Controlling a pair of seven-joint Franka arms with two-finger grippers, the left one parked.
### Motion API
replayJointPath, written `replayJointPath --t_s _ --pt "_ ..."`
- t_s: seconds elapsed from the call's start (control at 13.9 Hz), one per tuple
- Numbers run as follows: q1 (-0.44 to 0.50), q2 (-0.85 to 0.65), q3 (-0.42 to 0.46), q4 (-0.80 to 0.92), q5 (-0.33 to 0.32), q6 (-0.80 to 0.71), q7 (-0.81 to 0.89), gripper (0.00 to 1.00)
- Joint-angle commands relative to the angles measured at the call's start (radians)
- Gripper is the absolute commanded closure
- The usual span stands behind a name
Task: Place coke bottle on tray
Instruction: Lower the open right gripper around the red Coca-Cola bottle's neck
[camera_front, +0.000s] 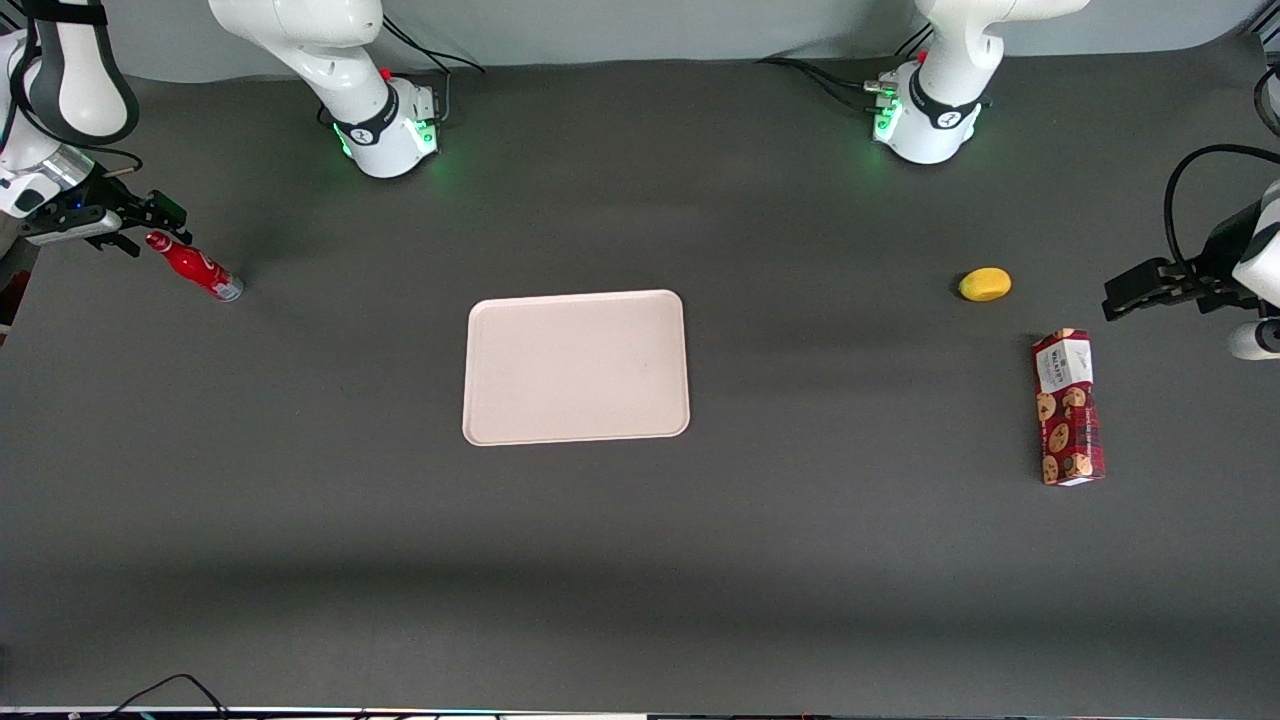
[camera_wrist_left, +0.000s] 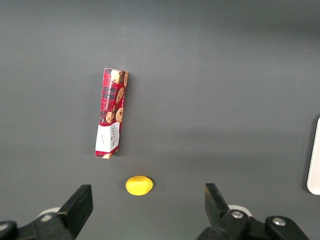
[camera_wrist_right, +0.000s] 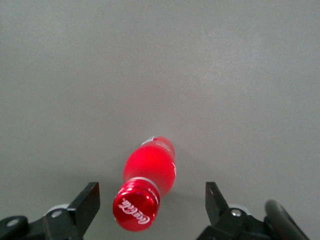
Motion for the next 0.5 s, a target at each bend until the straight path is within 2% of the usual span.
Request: replayJointPath --t_s 0.0,0.14,0.36,0.43 --pt "0.011 0.015 -0.002 0.02 -0.017 0.004 0.0 0.3" --pt "0.025 0.015 0.005 0.041 -0.017 -0.031 -0.016 0.64" --pt "0.036 0.029 0.007 0.063 -0.017 -0.059 -0.012 0.71" --pt "0.036 0.029 0.007 0.063 -0.017 -0.059 -0.018 0.79"
